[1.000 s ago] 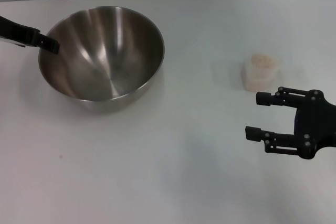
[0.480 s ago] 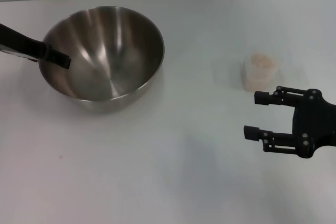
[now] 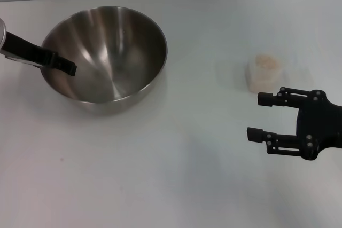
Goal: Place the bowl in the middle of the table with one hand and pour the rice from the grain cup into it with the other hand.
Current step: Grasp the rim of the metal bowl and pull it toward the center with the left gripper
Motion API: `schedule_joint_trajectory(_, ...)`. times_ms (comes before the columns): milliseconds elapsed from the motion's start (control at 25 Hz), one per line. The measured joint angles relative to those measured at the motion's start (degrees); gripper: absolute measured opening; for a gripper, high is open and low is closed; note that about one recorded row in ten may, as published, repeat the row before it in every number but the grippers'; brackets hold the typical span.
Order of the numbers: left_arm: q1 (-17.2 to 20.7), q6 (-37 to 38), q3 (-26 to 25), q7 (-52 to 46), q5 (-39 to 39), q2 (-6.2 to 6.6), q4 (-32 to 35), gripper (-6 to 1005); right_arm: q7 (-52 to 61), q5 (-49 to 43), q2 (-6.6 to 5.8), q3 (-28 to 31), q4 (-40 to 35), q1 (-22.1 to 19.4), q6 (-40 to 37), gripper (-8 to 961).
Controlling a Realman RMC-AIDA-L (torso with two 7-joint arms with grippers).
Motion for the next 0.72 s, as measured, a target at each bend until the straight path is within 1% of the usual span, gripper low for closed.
schedule_joint_trajectory(240,0.0,-0.7,0.0,0.2,-0.1,-0.01,-0.4,782,0.0,0.0,-0.01,0.1,0.0,0.2,0.0,741)
schedule_joint_trajectory(280,-0.5,-1.2,0.2,1.1,0.0,0.02,-2.2,781,0.0,0.0,-0.02,0.1,-0.1,0.2,0.0,741)
schedule_joint_trajectory(400,-0.7,-1.0,-0.4,0.5,0.1,0.17,-2.3,780,-0.3,0.0,-0.01,0.4,0.0,0.2,0.0,741)
schedule_joint_trajectory(440,-0.8,0.0,-2.4,0.4,-0.5,0.36,-1.9,779,-0.7,0.0,-0.02,0.5,0.2,0.3,0.0,741)
schedule_joint_trajectory(640,-0.7,-0.1,-2.8,-0.1,-0.6,0.42,-1.8,608,-2.2,0.3,-0.02,0.8,0.9,0.5,-0.1,741)
schedule_joint_trajectory(720,-1.0,0.0,-1.2,0.3,-0.5,0.28,-2.2,540,-2.2,0.3,-0.02,1.0,1.0,0.8,-0.2,741)
